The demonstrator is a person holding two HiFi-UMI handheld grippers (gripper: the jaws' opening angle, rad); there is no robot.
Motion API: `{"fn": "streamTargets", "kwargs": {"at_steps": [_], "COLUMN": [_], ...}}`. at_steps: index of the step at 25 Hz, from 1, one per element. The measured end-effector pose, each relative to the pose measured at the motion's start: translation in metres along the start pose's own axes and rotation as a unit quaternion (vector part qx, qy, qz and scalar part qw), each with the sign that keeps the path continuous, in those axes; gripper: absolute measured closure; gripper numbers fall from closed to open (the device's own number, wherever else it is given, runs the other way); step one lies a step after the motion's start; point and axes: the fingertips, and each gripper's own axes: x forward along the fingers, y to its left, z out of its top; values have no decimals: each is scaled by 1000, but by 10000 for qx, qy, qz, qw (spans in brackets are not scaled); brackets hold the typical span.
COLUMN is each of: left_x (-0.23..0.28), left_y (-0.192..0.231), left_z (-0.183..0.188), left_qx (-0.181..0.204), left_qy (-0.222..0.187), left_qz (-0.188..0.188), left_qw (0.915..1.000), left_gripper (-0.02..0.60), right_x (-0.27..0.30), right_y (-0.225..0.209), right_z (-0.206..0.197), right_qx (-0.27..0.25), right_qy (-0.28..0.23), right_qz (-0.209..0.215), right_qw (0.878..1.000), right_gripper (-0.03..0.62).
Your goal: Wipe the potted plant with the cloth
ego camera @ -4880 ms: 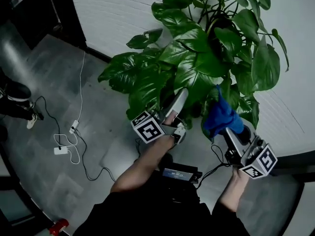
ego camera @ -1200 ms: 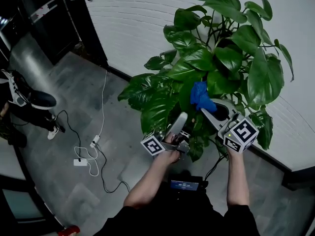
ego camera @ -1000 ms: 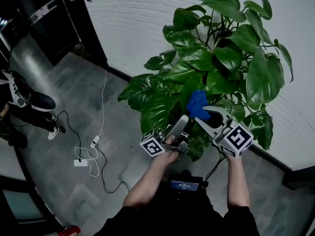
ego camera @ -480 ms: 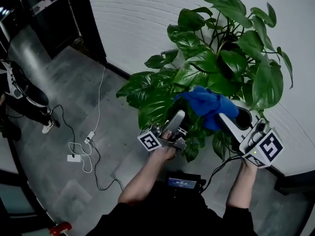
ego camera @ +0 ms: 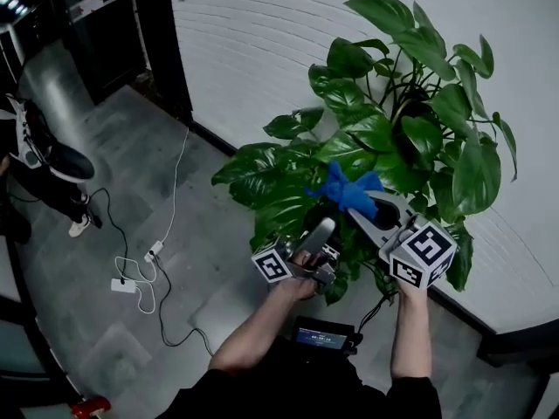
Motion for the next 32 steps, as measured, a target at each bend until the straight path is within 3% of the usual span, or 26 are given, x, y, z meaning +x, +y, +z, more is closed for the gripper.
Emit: {"fn": "streamTargets", "kwargs": {"at_steps": [5, 12, 17, 21, 29, 32], "left_x": [-13, -13, -25, -15, -20, -19], "left_y": [-16, -18, -21, -20, -2, -2], "left_z": [14, 22, 6, 2, -13, -14], "left_qx": [-163, -296, -513, -414, -595, -620], "left_qy": [-124, -115, 46, 283, 508, 539], "left_qz": [-52, 71, 219, 183, 249, 249], "left_qw": [9998, 9995, 9984, 9986, 9966, 9963], "left_gripper": [250, 247, 247, 247, 247, 247], "right_x": [0, -15, -73, -102, -81, -61], "right_y": [44, 78, 74, 46, 7, 3], "right_z": [-20, -42, -11, 21, -8, -19], "right_qx": [687, 1643, 1576, 1297, 1274, 1297], "right_qy": [-385, -644, -1319, -1786, -1771, -1570], "right_qz": [316, 438, -294, -764, -1474, -1437], "right_qw": [9964, 9833, 9782, 9723, 9647, 9684], "right_gripper": [502, 502, 502, 502, 501, 500]}}
